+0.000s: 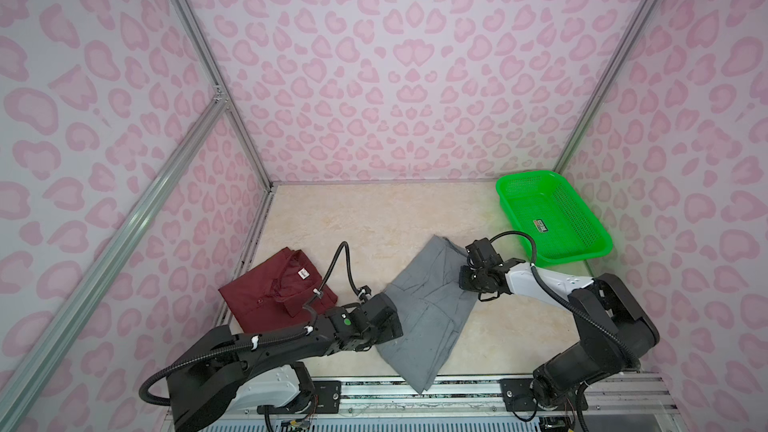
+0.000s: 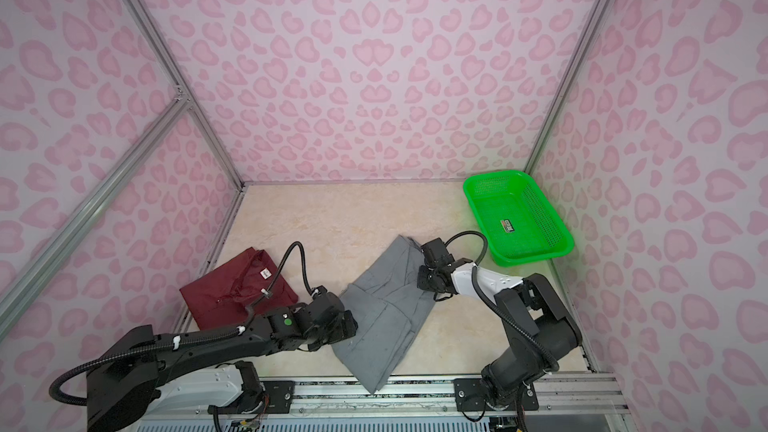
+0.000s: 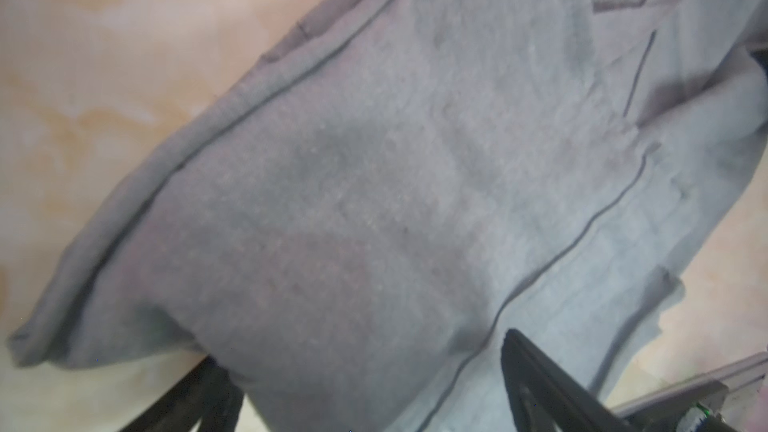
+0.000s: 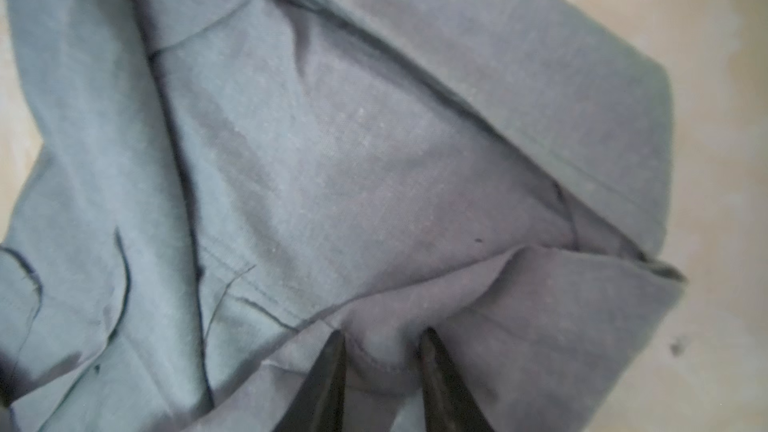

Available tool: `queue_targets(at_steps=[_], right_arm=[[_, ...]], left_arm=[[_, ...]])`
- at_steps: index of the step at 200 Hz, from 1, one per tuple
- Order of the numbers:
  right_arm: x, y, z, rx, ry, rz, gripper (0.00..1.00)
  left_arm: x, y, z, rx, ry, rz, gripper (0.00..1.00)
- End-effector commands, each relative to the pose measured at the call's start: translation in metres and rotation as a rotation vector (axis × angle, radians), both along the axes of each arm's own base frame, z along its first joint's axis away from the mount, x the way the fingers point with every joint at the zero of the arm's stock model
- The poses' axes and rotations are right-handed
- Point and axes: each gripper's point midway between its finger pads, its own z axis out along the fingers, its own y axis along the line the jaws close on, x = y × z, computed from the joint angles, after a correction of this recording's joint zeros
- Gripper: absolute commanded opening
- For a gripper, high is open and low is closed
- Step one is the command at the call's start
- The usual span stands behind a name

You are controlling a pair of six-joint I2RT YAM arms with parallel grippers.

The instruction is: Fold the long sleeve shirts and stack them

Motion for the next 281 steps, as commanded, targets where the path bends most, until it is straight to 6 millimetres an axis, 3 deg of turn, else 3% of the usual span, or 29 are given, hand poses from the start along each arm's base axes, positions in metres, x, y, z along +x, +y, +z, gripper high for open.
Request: queue_targets(at_steps=[1,27,48,67,84,102,115,151,182,220,256,281], right_arm=[[-0.063,-0.012,-0.021,0.040,0.167,-0.039,0.33],[-0.101,-0.030,-0.013,0.062,0.158,-0.082,0.34],[-0.124,-0.028,0.002,0.088,0.113,-0.062,0.38],[-0.136,-0.025,0.015,0.121,0.079,-0.061,0.41],[-0.133,-0.026,0.028,0.145,0.027,-0.074,0.44],[-0.124,-0.034,0.047,0.113,-0.041,-0.068,0.48],[-0.116,-0.033,0.063,0.105,-0.077,-0.033,0.48],[-0.091,0.026,0.109,0.249,-0.125,0.200,0.47],[-0.075,0.066,0.122,0.235,-0.126,0.350,0.41],[-0.061,0.096,0.095,0.283,-0.059,0.381,0.32],[-0.061,0.113,0.066,0.256,0.018,0.425,0.26],[-0.054,0.104,0.050,0.200,0.019,0.393,0.23]], left_arm=[[0.026,0.005,-0.003,0.092,-0.030,-0.138,0.95],[0.080,0.001,-0.003,0.087,-0.035,-0.170,0.96],[0.125,-0.010,0.006,0.030,-0.068,-0.206,0.97],[0.162,-0.027,0.038,-0.052,-0.153,-0.244,0.98],[0.174,-0.034,0.075,-0.077,-0.225,-0.284,0.98],[0.165,-0.021,0.105,-0.058,-0.270,-0.284,0.97],[0.149,-0.002,0.113,-0.046,-0.274,-0.254,0.97],[0.087,0.042,0.084,-0.032,-0.175,-0.180,0.97],[0.059,0.065,0.048,0.021,-0.091,-0.125,0.97],[0.041,0.068,0.006,0.002,-0.004,-0.100,0.97],[0.044,0.063,0.002,-0.039,-0.048,-0.101,0.97],[0.048,0.050,0.002,-0.100,-0.066,-0.128,0.97]])
